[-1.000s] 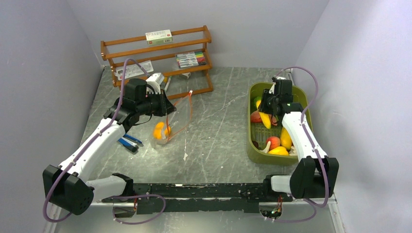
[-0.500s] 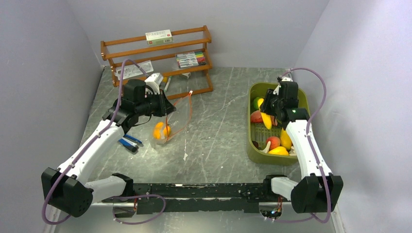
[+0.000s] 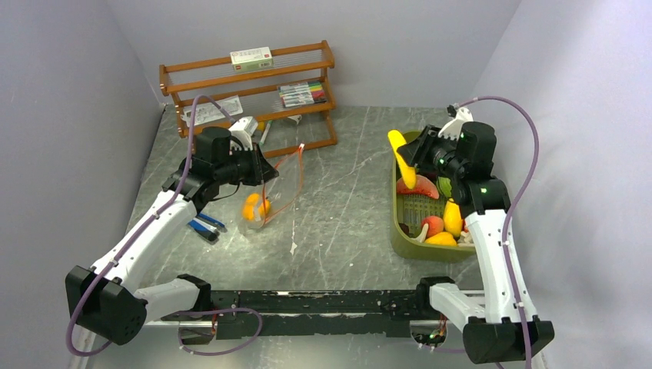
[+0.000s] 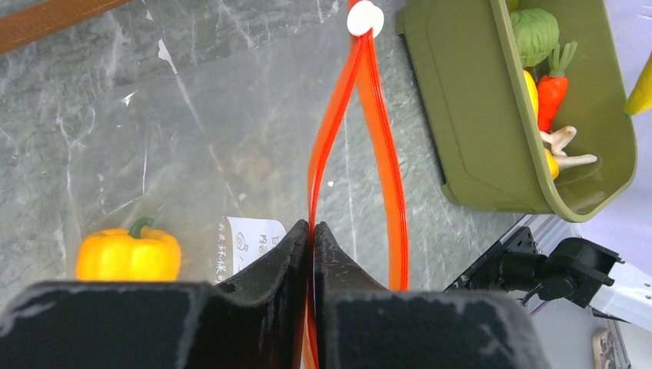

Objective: Place the food in the zip-top bag and seal the zipper
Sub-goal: Pick up the fake fruit from the bin, then place the fake fruit in the zipper food storage bag.

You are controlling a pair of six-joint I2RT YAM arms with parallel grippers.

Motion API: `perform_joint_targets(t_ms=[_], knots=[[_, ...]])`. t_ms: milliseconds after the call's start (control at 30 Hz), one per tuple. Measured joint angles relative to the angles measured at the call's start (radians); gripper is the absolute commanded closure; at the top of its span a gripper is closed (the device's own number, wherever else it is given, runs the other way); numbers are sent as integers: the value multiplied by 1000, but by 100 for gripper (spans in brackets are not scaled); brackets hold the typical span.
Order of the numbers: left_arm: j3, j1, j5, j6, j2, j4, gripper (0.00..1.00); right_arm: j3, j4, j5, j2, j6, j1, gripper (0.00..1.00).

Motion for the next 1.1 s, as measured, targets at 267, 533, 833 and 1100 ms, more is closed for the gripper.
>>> perform_joint_targets(t_ms=[267, 533, 833, 1100], knots=[[0, 0, 1, -18, 1, 11, 93, -2, 57, -100, -28, 213, 120, 79], [-15, 0, 1, -37, 3, 24, 93, -33, 182, -84, 8, 455, 346, 77], [-19, 0, -3, -43, 2, 25, 93, -42, 243, -63, 178, 625, 553, 75], [-20, 0, -3, -43, -6, 27, 93, -65, 270, -51, 196, 800, 616, 72]])
